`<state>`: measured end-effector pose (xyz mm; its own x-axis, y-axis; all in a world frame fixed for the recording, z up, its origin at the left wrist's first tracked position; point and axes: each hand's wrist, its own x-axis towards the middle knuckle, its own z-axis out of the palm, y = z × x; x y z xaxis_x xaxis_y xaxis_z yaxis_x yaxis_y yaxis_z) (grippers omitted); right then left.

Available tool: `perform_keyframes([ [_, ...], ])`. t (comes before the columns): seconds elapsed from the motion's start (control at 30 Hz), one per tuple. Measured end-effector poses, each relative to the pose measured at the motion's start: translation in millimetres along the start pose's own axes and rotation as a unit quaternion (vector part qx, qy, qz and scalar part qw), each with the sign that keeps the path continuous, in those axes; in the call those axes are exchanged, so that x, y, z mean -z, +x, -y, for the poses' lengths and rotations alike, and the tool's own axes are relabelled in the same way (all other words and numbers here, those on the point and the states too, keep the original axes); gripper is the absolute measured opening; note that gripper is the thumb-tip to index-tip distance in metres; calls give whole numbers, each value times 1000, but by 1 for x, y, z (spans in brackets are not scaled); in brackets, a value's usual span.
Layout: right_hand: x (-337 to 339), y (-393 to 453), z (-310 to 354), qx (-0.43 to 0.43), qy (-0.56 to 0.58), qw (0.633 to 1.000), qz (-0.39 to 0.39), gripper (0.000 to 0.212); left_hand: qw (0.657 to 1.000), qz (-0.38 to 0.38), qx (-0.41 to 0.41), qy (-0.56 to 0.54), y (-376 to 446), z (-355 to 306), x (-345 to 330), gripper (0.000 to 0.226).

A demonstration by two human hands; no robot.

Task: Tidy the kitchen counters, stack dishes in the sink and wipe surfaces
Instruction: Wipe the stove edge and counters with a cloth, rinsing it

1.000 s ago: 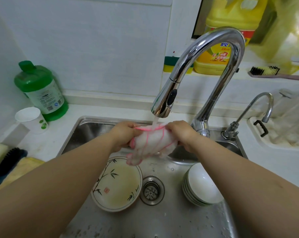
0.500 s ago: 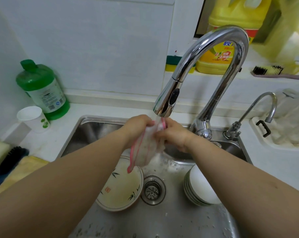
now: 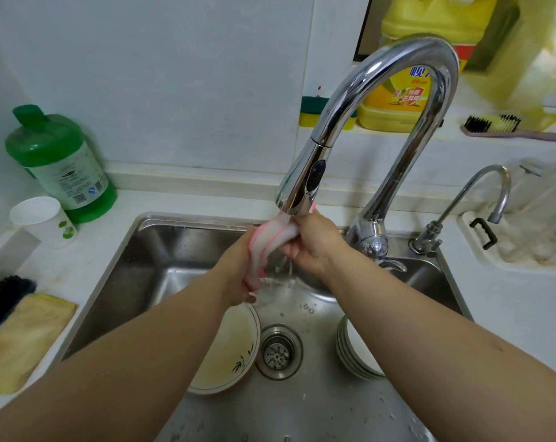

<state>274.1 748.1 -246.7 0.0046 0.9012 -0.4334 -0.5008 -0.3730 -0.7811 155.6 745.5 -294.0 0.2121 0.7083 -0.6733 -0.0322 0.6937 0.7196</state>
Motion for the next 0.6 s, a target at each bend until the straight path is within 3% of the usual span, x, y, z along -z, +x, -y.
perform_keyframes([
  [0.1,-4,-13,-16,28,-100,995,1,18,988,20,12,-152,3,1,-8,55],
  [0.17,-6,-19,-32,110,-218,970,-12,21,985,16,-18,-173,3,-1,-15,48],
  [0.27,-5,-16,-43,264,-426,865,-22,29,986,-13,-79,-144,-4,-4,-30,43],
  [0.33,-3,-9,-39,301,-483,822,-33,37,988,-35,-105,-110,-7,-6,-37,38],
  [0.47,-2,5,-29,274,-540,795,-33,44,996,-17,18,-91,-3,-12,-28,42],
  [0.6,-2,7,-21,200,-574,793,-36,35,999,-34,10,-20,5,-10,-17,43],
])
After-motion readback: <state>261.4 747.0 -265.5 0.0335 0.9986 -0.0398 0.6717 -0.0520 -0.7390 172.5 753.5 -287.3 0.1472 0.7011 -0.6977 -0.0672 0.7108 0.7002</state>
